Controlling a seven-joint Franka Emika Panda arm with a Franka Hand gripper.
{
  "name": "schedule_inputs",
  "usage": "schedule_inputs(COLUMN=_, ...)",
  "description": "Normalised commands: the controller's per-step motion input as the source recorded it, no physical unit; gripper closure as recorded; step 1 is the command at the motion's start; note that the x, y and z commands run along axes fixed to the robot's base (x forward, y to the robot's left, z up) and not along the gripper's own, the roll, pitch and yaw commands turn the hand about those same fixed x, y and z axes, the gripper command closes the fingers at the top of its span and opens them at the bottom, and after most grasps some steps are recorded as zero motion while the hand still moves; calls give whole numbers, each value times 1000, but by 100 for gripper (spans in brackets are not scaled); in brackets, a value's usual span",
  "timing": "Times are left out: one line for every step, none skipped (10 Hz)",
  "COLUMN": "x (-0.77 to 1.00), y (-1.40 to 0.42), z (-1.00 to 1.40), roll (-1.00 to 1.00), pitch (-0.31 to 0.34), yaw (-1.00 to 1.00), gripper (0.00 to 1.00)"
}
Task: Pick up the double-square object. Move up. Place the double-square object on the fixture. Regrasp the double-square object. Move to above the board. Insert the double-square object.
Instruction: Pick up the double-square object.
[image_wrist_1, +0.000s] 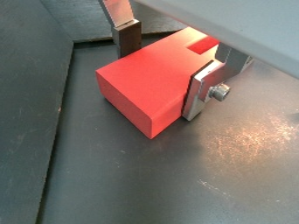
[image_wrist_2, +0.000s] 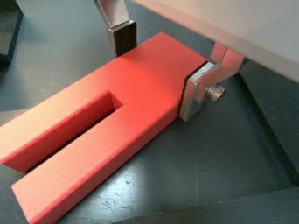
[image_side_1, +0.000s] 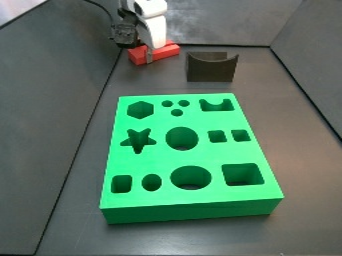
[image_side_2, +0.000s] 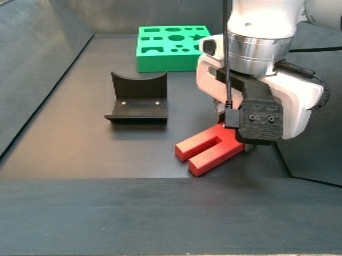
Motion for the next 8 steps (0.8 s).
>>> schedule_inputs(x=0, y=0, z=0, roll=0, pitch=0, yaw=0, gripper=100)
schedule_inputs(x=0, y=0, z=0, roll=0, pitch=0, yaw=0, gripper=100)
schedule_inputs(x=0, y=0, z=0, roll=0, pitch=0, yaw=0, gripper=100)
schedule_inputs(x=0, y=0, z=0, roll=0, pitch=0, yaw=0, gripper=100)
schedule_inputs(x=0, y=0, z=0, roll=0, pitch=0, yaw=0, gripper=100)
schedule_inputs(x=0, y=0, z=0, roll=0, pitch=0, yaw=0, gripper=100)
schedule_inputs(x=0, y=0, z=0, roll=0, pitch=0, yaw=0, gripper=100)
schedule_inputs(x=0, y=0, z=0, roll=0, pitch=0, yaw=0, gripper=100)
